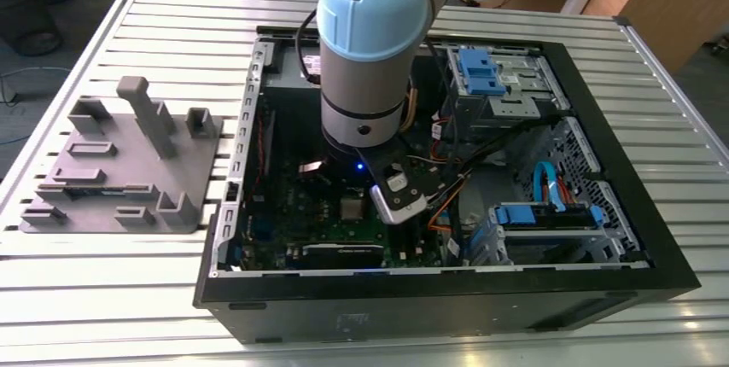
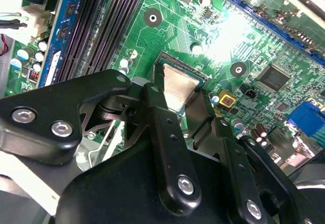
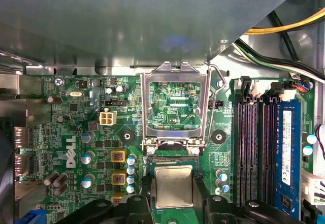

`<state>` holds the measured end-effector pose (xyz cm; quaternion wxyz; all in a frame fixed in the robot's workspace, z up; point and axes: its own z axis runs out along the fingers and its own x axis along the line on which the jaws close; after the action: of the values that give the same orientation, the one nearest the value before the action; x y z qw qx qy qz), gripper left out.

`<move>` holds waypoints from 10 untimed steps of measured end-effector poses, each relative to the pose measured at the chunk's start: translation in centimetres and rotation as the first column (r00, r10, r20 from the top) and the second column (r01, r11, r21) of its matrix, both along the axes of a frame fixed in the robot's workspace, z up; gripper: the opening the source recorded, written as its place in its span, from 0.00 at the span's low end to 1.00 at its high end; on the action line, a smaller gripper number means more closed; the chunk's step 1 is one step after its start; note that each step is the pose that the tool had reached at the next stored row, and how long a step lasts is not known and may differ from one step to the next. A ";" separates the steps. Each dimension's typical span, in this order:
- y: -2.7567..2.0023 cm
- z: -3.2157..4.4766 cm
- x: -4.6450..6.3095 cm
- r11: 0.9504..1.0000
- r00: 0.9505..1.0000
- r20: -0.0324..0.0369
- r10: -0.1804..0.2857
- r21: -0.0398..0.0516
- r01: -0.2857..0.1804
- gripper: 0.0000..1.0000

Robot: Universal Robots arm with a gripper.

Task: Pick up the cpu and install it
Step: 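Place the cpu into insertion slot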

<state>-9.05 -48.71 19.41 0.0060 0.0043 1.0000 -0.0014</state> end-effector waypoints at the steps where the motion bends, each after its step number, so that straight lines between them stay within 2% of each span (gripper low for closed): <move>1: 0.00 0.00 0.0 1.000 1.000 0.000 0.000 0.000 0.000 0.42; 8: 0.00 0.01 0.0 1.000 1.000 0.000 0.000 0.000 0.000 0.43; 9: 0.00 0.01 0.0 1.000 1.000 0.000 0.000 0.000 0.000 0.49; 10: 0.00 0.01 0.0 1.000 1.000 0.000 0.000 0.000 0.000 0.49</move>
<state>-9.05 -48.71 19.42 0.0060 0.0043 1.0000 -0.0014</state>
